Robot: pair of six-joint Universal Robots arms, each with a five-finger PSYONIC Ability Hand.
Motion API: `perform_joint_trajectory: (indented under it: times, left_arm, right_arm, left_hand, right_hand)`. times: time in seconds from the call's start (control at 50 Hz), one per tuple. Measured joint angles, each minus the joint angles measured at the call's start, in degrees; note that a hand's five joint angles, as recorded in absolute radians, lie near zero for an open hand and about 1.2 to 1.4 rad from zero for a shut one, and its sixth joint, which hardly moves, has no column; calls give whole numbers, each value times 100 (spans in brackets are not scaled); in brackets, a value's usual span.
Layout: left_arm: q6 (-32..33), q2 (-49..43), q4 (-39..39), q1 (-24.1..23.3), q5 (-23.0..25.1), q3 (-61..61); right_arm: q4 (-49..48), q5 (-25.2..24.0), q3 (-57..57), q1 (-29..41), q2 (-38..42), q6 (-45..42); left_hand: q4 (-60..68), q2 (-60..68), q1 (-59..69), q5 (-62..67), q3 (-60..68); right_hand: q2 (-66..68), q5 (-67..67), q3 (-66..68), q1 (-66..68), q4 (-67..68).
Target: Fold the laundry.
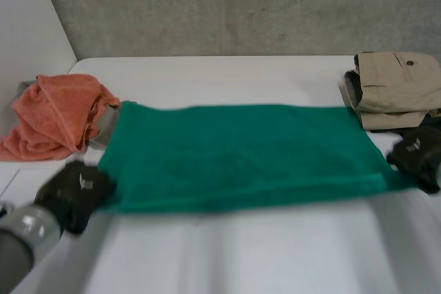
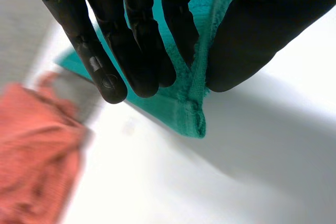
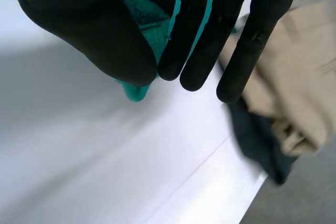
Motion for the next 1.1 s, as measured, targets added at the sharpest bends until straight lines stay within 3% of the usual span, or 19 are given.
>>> perform_joint_trajectory:
  times: [0.06,0.16,0.26,0.46,0.6,0.74,0.78,0.8,0.82,0.86,0.88,1.1]
  left_arm:
    - [614,376,-933,58,-6,-246]
    - [1195,655,-1375,133,25,-367]
    - [1262,360,-573,92,40,-77]
    - [596,-1788,1619,-575,-84,1631]
    - [378,-3098,1922,-907,-301,2820]
    - [384,-3967,1879,-1143,-774,3765]
    - [386,-4094,1867,-1186,-918,3930]
    - [386,-4164,1855,-1227,-1022,4025]
    - [385,-4184,1853,-1244,-1059,4057]
    - [383,-4240,1838,-1323,-1179,4139]
    - [379,-4259,1829,-1394,-1257,4174]
    - [-51,-3589,1825,-1656,-1364,3686]
  right_arm:
    - [705,-44,126,-320,-194,-594]
    - [956,-151,229,-572,-272,-842]
    - [498,-262,176,-594,-157,-459]
    - [-1341,-77,-550,-28,942,1019]
    - [-2103,491,-968,190,1591,1164]
    - [-2685,708,-1365,348,2120,1138]
    - [-2803,728,-1434,377,2202,1139]
    - [-2900,742,-1492,407,2262,1144]
    - [-2940,747,-1514,422,2284,1147]
    - [-3025,750,-1555,461,2328,1162]
    - [-3096,742,-1582,505,2348,1199]
    - [-2688,488,-1305,448,1559,1740]
  left_hand:
    - [0,0,0,0,13]
    - [1,6,0,0,16]
    - [1,9,0,0,17]
    - [19,10,0,70,18]
    - [21,12,0,70,18]
    - [8,0,-38,55,3]
    - [-540,-537,-529,-426,-526]
    - [-2265,-2248,-2460,-2100,-2216]
    - [-2868,-2834,-3136,-2687,-2795]
    - [-2868,-2834,-3136,-2687,-2795]
    - [-5316,-5291,-5344,-5012,-5202]
    - [-5703,-5676,-5429,-5343,-5632]
  right_hand:
    - [0,0,0,0,0]
    - [0,2,0,0,0]
    - [0,5,0,38,0]
    - [0,13,0,77,0]
    - [0,13,0,77,0]
    - [-57,-43,-60,21,-58]
    - [-1190,-1046,-1172,-1039,-1062]
    - [-2461,-2427,-2395,-2274,-2409]
    - [-2918,-2782,-2838,-2728,-2751]
    - [-4342,-4384,-4245,-4252,-4295]
    - [-5155,-5241,-5142,-5030,-5217]
    - [-5542,-5607,-5622,-5383,-5707]
